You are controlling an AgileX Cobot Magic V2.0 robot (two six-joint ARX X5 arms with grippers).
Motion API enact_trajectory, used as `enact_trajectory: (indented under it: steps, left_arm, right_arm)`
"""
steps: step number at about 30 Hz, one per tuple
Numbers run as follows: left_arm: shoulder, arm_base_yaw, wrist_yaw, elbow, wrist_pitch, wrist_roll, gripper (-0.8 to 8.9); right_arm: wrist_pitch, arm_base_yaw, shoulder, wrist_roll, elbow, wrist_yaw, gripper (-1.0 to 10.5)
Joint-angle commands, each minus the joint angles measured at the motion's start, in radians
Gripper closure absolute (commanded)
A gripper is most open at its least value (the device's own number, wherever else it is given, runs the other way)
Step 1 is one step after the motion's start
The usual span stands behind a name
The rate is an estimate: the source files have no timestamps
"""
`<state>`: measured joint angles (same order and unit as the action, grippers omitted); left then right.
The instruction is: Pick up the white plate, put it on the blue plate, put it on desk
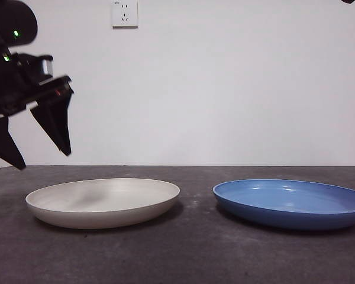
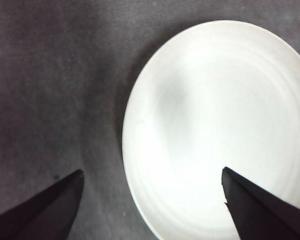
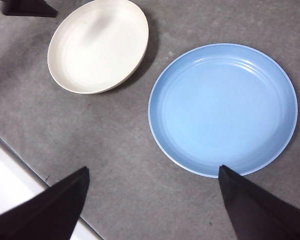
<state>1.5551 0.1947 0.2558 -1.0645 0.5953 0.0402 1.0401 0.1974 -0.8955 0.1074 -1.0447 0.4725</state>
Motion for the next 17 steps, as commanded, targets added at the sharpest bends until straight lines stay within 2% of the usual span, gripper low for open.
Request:
enact_trajectory:
  steps: [1, 17]
  left_arm:
    - [0.050, 0.003, -0.005, -0.025, -0.023, -0.003, 3.77]
    - [0.172, 0.003, -0.006, -0.025, -0.076, -0.003, 3.88]
  right_arm:
    - [-0.008, 0.004, -0.005, 0.001, -0.019, 0.002, 5.3]
    - [-0.008, 0.004, -0.005, 0.001, -0.019, 0.002, 5.3]
